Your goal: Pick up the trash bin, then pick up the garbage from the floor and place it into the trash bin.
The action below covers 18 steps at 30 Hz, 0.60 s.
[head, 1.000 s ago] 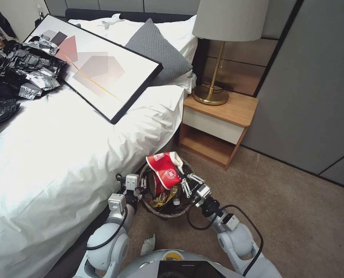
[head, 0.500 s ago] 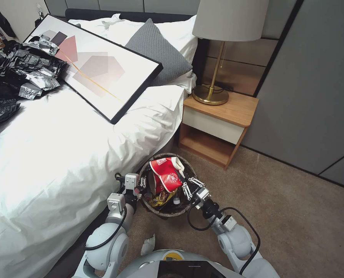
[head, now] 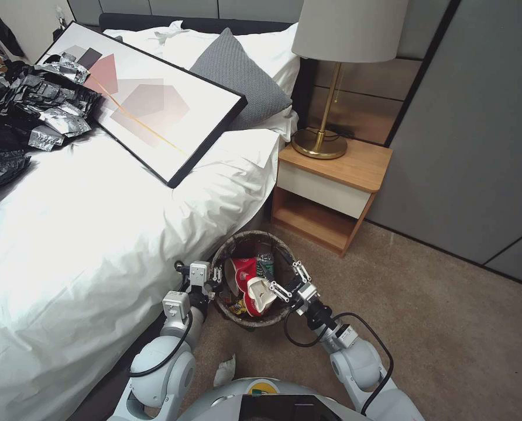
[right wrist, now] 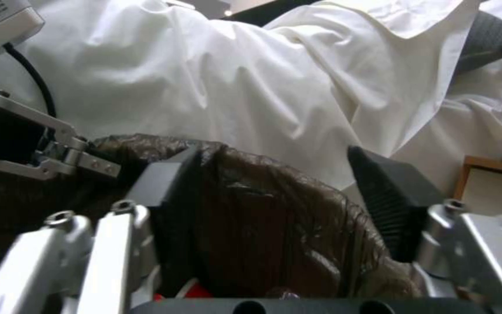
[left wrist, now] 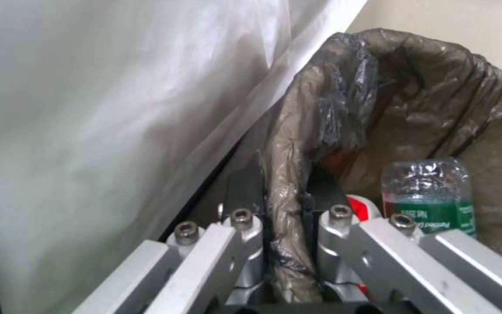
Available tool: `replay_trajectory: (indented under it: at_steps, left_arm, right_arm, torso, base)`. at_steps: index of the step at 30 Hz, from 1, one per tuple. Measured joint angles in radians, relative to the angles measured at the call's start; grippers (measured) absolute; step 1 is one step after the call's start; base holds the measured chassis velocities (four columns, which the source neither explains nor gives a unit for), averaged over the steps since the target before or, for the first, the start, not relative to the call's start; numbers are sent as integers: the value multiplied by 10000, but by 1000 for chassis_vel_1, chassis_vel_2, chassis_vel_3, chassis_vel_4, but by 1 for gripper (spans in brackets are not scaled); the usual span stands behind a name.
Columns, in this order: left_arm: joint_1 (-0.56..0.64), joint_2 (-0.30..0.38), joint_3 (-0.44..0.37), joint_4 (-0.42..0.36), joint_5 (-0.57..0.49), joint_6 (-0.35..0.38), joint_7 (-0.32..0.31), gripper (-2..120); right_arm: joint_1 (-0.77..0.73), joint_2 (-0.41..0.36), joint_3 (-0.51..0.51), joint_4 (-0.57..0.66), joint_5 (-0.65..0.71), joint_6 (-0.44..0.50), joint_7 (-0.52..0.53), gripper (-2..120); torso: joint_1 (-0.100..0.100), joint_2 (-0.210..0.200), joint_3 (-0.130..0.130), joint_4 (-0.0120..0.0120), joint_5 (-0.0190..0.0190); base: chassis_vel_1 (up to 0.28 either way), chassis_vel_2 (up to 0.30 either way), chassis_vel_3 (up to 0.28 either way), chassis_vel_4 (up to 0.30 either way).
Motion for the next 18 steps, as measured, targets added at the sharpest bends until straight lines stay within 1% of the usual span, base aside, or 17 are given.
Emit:
replay_trajectory:
  at_steps: [1, 2, 3, 5, 7, 8, 9, 11, 12, 15, 16, 17, 18]
  left_arm:
    - [-2, 0, 0, 3, -2, 2, -1, 6]
    - [-2, 1, 0, 5, -4, 2, -1, 6]
    - [-2, 1, 0, 5, -4, 2, -1, 6]
    - [-1, 10, -5, 6, -8, 5, -2, 6]
    - [0, 12, -4, 6, -8, 5, -2, 6]
    - [12, 16, -6, 5, -9, 5, -2, 6]
    - [12, 16, -6, 5, -9, 5, -2, 6]
    - [38, 22, -8, -2, -6, 6, -3, 6]
    - [38, 22, -8, -2, -6, 6, -3, 6]
    - [66, 22, -9, -15, 2, 5, -3, 6]
    - [66, 22, -9, -15, 2, 5, -3, 6]
    - [81, 17, -12, -32, 5, 4, -3, 6]
    - [81, 17, -12, -32, 5, 4, -3, 6]
  right_arm:
    - [0, 0, 2, -6, 0, -1, 0, 73]
    - [0, 1, 2, -7, 0, -2, 1, 76]
    - [0, 1, 2, -7, 0, -2, 1, 76]
    - [-3, -6, 3, 5, -1, -3, 6, 89]
    - [-4, -6, 3, 18, -4, -3, 26, 90]
    - [-1, 7, 1, 121, -54, -1, 287, 97]
    - [-1, 7, 1, 121, -54, -1, 287, 97]
    - [34, 69, -8, 406, -215, -14, 1018, 100]
    - [34, 69, -8, 406, -215, -14, 1018, 100]
    - [66, 170, 115, 962, -367, -174, 1841, 100]
    - [66, 170, 115, 962, -367, -174, 1841, 100]
    - [23, 259, 298, 1308, -443, -311, 2357, 100]
    - [23, 259, 298, 1308, -443, -311, 2357, 100]
  torso:
    - [0, 0, 0, 0, 0]
    - [0, 0, 0, 0, 0]
    - [0, 0, 0, 0, 0]
    - [0, 0, 0, 0, 0]
    - [0, 0, 0, 0, 0]
    - [0, 0, 0, 0, 0]
    - [0, 0, 0, 0, 0]
    - [0, 0, 0, 0, 0]
    - [0, 0, 0, 0, 0]
    - [0, 0, 0, 1, -1]
    - [0, 0, 0, 1, -1]
    - [0, 0, 0, 1, -1]
    - [0, 0, 0, 1, -1]
  base:
    - [0, 0, 0, 0]
    - [0, 0, 0, 0]
    - [0, 0, 0, 0]
    - [0, 0, 0, 0]
    - [0, 0, 0, 0]
    - [0, 0, 0, 0]
    - [0, 0, 0, 0]
    - [0, 0, 0, 0]
    - [0, 0, 0, 0]
    - [0, 0, 0, 0]
    - [0, 0, 0, 0]
    - [0, 0, 0, 0]
    - [0, 0, 0, 0]
